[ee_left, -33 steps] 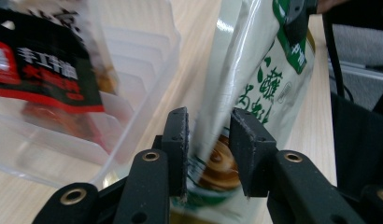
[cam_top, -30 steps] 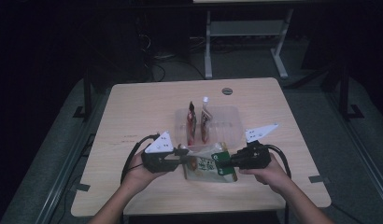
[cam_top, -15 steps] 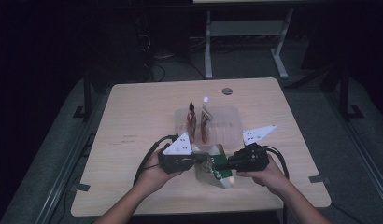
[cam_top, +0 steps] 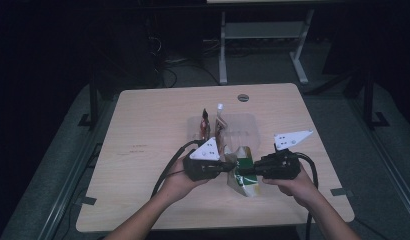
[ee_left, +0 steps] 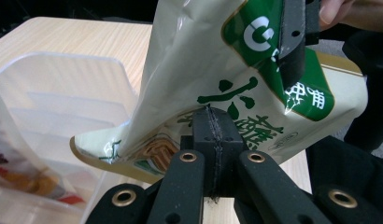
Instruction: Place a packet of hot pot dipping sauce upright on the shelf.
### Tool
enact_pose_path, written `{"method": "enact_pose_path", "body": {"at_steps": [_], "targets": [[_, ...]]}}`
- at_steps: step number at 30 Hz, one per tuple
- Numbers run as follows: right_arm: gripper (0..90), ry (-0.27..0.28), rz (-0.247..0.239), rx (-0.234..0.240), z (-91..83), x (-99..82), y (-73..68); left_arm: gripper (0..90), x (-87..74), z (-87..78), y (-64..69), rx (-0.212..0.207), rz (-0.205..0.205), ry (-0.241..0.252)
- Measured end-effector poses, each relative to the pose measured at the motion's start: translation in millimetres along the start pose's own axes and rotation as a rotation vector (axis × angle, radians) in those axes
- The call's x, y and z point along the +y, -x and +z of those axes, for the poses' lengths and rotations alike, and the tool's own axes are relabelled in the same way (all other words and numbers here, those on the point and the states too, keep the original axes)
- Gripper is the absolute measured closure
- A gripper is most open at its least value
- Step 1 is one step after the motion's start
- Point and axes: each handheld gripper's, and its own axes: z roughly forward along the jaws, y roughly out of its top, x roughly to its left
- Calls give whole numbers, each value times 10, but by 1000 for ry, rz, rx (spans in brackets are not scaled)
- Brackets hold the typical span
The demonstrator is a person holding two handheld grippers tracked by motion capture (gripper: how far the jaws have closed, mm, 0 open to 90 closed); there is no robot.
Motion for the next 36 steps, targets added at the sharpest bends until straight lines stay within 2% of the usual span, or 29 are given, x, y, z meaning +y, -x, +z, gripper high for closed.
{"method": "enact_pose_path", "body": {"at_steps": [8,10,22,28,36], "targets": [[900,26,-3,-39,-107,50,43,884,119,82,-116,-11,-9,5],[900,29,-4,-53,-131,75,57,884,156,100,-151,-10,-1,1],[900,76,-27,-111,-264,309,238,884,392,125,-360,39,16,19],[900,76,-25,-130,-266,415,380,886,442,174,-479,71,-1,24],[900,71,-23,-150,-247,494,569,890,430,200,-625,109,-31,28]]}}
